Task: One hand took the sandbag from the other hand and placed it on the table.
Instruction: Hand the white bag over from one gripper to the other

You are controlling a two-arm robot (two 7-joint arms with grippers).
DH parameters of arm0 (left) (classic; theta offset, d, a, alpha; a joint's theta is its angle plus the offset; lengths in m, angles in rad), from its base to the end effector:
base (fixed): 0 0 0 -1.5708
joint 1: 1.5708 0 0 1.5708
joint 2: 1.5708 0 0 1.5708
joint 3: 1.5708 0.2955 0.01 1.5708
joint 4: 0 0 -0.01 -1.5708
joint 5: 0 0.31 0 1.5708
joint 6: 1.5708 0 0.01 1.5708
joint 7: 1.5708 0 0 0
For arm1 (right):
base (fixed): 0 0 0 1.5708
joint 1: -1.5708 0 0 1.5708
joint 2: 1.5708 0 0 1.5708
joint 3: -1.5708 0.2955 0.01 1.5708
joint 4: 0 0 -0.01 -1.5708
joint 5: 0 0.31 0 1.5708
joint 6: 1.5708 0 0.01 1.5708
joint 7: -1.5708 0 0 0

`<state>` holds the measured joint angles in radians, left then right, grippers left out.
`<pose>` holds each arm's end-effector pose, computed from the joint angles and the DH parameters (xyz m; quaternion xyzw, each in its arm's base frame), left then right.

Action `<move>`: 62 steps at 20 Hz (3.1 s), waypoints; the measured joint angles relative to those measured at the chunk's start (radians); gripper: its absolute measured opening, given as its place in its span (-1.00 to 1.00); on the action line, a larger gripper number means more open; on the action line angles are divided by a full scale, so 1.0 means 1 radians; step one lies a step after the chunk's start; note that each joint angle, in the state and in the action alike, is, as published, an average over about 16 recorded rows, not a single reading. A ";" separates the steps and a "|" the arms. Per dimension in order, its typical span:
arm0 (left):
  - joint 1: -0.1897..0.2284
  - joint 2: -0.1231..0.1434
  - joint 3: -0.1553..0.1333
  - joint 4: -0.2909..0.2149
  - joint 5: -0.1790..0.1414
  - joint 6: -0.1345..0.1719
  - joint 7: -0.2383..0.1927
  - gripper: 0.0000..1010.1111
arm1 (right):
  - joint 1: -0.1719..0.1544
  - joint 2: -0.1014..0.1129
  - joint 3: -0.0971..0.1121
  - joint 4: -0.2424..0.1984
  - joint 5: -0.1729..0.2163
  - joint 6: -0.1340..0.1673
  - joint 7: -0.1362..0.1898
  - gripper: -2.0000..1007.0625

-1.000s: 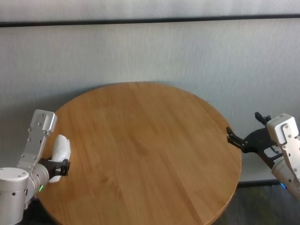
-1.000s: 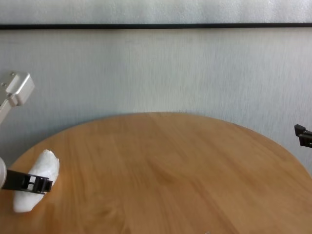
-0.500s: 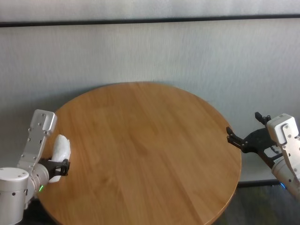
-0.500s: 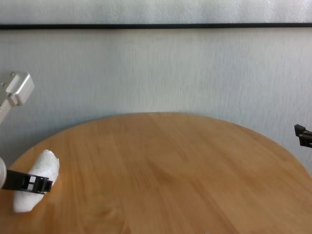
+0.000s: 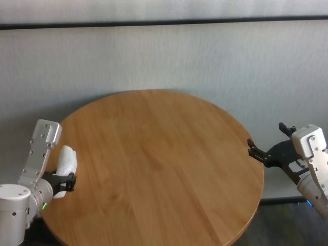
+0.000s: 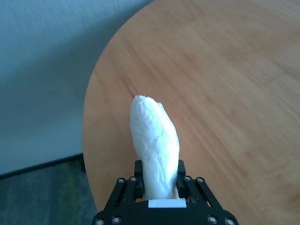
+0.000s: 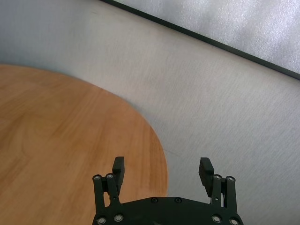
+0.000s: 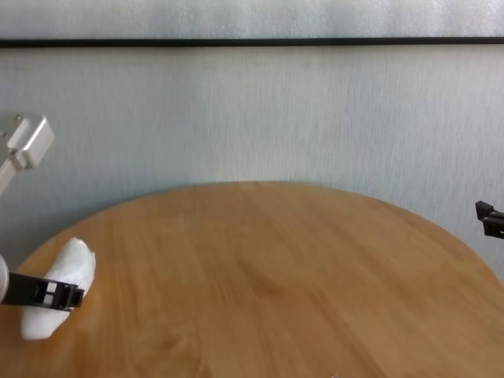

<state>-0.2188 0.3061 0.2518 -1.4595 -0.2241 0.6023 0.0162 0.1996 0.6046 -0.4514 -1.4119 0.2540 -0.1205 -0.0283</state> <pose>0.3835 0.0261 -0.2783 0.2551 0.1301 0.6255 0.7258 0.3601 -0.0855 -0.3069 -0.1414 -0.1324 -0.5800 0.7913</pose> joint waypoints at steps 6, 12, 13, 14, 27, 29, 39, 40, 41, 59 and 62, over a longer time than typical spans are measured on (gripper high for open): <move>0.009 0.001 -0.003 -0.011 0.010 -0.036 -0.029 -0.19 | 0.000 0.000 0.000 0.000 0.000 0.000 0.000 0.99; 0.018 0.004 -0.008 -0.026 0.013 -0.087 -0.072 -0.19 | 0.000 0.000 0.000 0.000 0.000 0.000 0.000 0.99; 0.020 0.005 -0.009 -0.029 0.013 -0.098 -0.081 -0.19 | 0.000 0.000 0.000 0.000 0.000 0.000 0.000 0.99; 0.022 0.005 -0.011 -0.033 0.011 -0.108 -0.090 -0.19 | 0.000 0.000 0.000 0.000 0.000 0.000 0.000 0.99; 0.057 0.018 -0.035 -0.106 -0.048 -0.278 -0.260 -0.19 | 0.000 0.000 0.000 0.000 0.000 0.000 0.000 0.99; 0.061 0.022 -0.033 -0.117 -0.063 -0.305 -0.291 -0.19 | 0.000 0.000 0.000 0.000 0.000 0.000 0.000 0.99; 0.062 0.048 0.000 -0.155 -0.133 -0.413 -0.420 -0.19 | 0.000 0.000 0.000 0.000 0.000 0.000 0.000 0.99; 0.060 0.050 0.005 -0.157 -0.139 -0.420 -0.429 -0.19 | 0.000 0.000 0.000 0.000 0.000 0.000 0.000 0.99; 0.058 0.052 0.010 -0.160 -0.145 -0.427 -0.439 -0.19 | 0.000 0.000 0.000 0.000 0.000 0.000 0.000 0.99; -0.004 0.082 0.125 -0.159 -0.165 -0.479 -0.519 -0.19 | 0.000 0.000 0.000 0.000 0.000 0.000 0.000 0.99; -0.019 0.081 0.144 -0.148 -0.160 -0.482 -0.517 -0.19 | 0.000 0.000 0.000 0.000 0.000 0.000 0.000 0.99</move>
<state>-0.2376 0.3871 0.3954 -1.6072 -0.3840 0.1203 -0.5008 0.1996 0.6046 -0.4514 -1.4119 0.2540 -0.1205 -0.0283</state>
